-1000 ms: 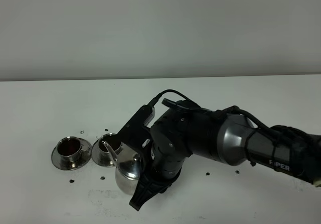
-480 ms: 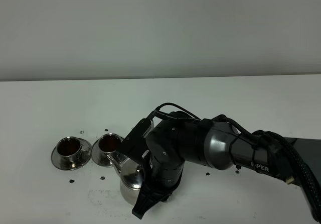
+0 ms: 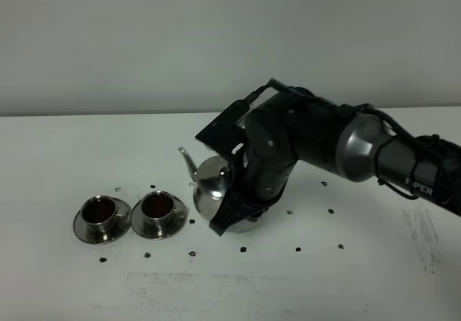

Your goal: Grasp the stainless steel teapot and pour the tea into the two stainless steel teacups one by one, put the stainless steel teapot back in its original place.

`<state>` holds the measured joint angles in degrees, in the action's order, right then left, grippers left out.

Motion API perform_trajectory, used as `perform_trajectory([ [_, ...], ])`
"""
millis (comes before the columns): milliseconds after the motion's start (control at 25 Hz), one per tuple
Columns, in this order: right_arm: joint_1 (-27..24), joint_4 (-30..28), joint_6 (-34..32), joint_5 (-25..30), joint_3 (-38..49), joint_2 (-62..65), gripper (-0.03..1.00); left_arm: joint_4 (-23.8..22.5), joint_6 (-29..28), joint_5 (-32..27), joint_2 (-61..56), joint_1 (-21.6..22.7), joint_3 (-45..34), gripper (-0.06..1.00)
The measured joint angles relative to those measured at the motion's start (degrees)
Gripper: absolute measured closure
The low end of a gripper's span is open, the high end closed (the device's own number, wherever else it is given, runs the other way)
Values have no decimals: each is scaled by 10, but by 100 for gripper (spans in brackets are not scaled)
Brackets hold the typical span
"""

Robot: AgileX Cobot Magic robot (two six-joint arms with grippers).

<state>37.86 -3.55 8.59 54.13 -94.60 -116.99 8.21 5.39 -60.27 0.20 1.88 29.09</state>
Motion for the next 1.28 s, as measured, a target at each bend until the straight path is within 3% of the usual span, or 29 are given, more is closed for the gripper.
perform_trajectory([
  [240, -57, 1, -1, -7, -4, -6, 76, 0, 0, 0, 0, 0, 0, 45],
  [1280, -46, 36, -6, -23, -37, -91, 76, 0, 0, 0, 0, 0, 0, 45],
])
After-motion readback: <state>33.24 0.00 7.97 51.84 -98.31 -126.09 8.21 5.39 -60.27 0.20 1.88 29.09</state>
